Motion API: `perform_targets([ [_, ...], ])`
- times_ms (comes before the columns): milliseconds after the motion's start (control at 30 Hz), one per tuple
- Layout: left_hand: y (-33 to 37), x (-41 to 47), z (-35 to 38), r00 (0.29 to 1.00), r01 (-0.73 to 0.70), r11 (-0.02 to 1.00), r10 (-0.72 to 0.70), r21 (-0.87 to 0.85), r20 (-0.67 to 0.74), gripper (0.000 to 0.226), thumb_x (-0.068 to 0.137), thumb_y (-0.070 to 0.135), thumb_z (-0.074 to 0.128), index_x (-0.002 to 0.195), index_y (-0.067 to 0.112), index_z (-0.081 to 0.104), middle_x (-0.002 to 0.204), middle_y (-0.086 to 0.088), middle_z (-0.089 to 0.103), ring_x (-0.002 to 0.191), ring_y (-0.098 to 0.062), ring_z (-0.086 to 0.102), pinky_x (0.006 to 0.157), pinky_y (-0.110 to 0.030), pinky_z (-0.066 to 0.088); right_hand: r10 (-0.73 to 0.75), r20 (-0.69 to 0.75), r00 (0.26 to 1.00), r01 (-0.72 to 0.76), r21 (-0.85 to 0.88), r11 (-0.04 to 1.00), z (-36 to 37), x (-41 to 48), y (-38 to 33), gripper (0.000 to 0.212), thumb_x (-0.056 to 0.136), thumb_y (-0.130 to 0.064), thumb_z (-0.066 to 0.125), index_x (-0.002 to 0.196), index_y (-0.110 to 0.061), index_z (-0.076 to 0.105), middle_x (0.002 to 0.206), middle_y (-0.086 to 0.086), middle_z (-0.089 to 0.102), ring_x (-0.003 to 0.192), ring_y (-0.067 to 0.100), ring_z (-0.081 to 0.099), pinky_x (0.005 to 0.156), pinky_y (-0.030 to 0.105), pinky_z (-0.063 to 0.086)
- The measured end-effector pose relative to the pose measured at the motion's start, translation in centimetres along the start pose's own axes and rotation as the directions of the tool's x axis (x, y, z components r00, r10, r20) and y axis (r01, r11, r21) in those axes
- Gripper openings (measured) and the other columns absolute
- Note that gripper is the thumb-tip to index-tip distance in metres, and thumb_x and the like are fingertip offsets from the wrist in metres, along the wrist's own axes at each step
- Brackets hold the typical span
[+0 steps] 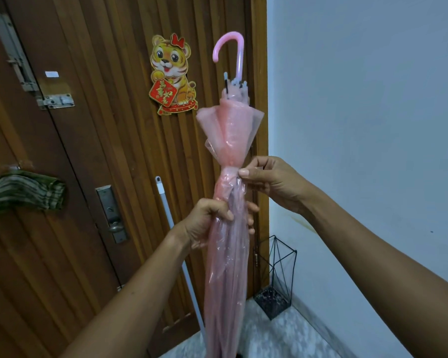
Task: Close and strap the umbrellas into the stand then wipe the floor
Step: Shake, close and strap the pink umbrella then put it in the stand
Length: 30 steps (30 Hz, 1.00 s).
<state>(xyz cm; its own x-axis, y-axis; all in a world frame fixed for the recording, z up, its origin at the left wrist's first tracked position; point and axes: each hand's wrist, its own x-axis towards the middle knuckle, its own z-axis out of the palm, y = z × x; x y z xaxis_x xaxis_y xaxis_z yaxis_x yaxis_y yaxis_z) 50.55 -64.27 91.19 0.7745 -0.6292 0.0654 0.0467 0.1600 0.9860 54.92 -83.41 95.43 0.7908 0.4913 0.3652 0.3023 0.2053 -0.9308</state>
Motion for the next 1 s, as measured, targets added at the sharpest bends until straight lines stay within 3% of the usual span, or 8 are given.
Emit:
perform_targets([
  [167,-1.9,0.1,0.7,0.906,-0.007,0.94,0.151,0.342,-0.395,0.066,0.078,0.028,0.077,0.137,0.028,0.048,0.124,0.006,0.063,0.11,-0.011,0.062,0.096,-0.038,0.049,-0.131,-0.263,0.956,0.021,-0.384,0.923,1.3,-0.1,0.6,0.019,0.08,-0.014,0.083,0.08,-0.001,0.069,0.077,0.012,0.073,0.072,0.017,0.073,0.074,0.028,0.059],
  [267,-3.3,2.2,2.7,0.755,-0.035,0.91,0.295,0.413,-0.585,0.094,0.069,0.027,0.087,0.145,0.03,0.032,0.134,0.009,0.058,0.12,-0.007,0.058,0.102,-0.035,0.048,-0.157,-0.285,0.946,0.012,-0.451,0.893,2.8,0.2,1.1,0.021,0.076,-0.017,0.087,0.076,-0.011,0.067,0.072,0.003,0.074,0.071,0.014,0.075,0.072,0.031,0.061],
  [333,-3.7,3.3,2.9,0.64,-0.129,0.919,0.364,0.373,-0.676,0.072,0.076,0.011,0.08,0.134,0.031,0.042,0.123,0.005,0.065,0.112,-0.008,0.064,0.094,-0.031,0.054,-0.204,-0.252,0.946,0.045,-0.521,0.852,3.5,0.3,1.2,0.021,0.074,-0.021,0.088,0.074,-0.017,0.068,0.071,-0.002,0.074,0.071,0.012,0.074,0.071,0.032,0.06],
  [400,-3.4,3.5,2.5,0.601,-0.158,0.931,0.355,0.329,-0.716,0.064,0.077,0.003,0.067,0.133,0.027,0.047,0.111,-0.005,0.068,0.098,-0.017,0.068,0.078,-0.031,0.056,-0.235,-0.196,0.952,0.092,-0.548,0.832,3.8,0.2,1.0,0.018,0.077,-0.022,0.087,0.076,-0.017,0.07,0.075,-0.002,0.075,0.074,0.012,0.075,0.074,0.034,0.062],
  [500,-2.9,2.9,1.4,0.664,-0.128,0.96,0.27,0.25,-0.697,0.075,0.06,0.003,0.056,0.134,0.013,0.049,0.081,-0.008,0.058,0.068,-0.018,0.055,0.054,-0.029,0.044,-0.219,-0.165,0.962,0.112,-0.492,0.863,3.5,-0.2,0.4,0.015,0.081,-0.016,0.083,0.082,-0.008,0.071,0.079,0.006,0.076,0.078,0.017,0.076,0.079,0.035,0.063],
  [600,-2.7,2.3,1.1,0.726,-0.154,0.968,0.248,0.201,-0.641,0.071,0.051,0.001,0.053,0.121,-0.007,0.051,0.061,-0.005,0.047,0.058,-0.021,0.046,0.054,-0.033,0.041,-0.196,-0.168,0.966,0.112,-0.411,0.905,3.1,-0.4,0.3,0.016,0.083,-0.012,0.081,0.088,0.0,0.072,0.083,0.012,0.077,0.083,0.021,0.076,0.081,0.029,0.062],
  [733,-2.4,2.0,0.5,0.812,-0.201,0.975,0.221,0.098,-0.541,0.076,0.056,-0.005,0.052,0.13,0.007,0.044,0.061,0.001,0.051,0.059,-0.016,0.05,0.064,-0.036,0.047,-0.156,-0.158,0.975,0.102,-0.309,0.946,2.7,-0.4,0.3,0.016,0.087,-0.008,0.075,0.099,0.003,0.074,0.086,0.006,0.077,0.083,0.012,0.075,0.077,0.018,0.057],
  [1000,-2.4,1.6,-0.2,0.906,-0.169,0.975,0.21,0.141,-0.367,0.081,0.06,-0.007,0.048,0.14,0.001,0.037,0.064,-0.002,0.045,0.059,-0.015,0.047,0.066,-0.034,0.046,-0.082,-0.163,0.983,0.055,-0.164,0.985,1.5,0.0,0.7,0.021,0.076,-0.015,0.082,0.095,-0.008,0.079,0.095,0.009,0.078,0.092,0.02,0.075,0.083,0.029,0.058],
])
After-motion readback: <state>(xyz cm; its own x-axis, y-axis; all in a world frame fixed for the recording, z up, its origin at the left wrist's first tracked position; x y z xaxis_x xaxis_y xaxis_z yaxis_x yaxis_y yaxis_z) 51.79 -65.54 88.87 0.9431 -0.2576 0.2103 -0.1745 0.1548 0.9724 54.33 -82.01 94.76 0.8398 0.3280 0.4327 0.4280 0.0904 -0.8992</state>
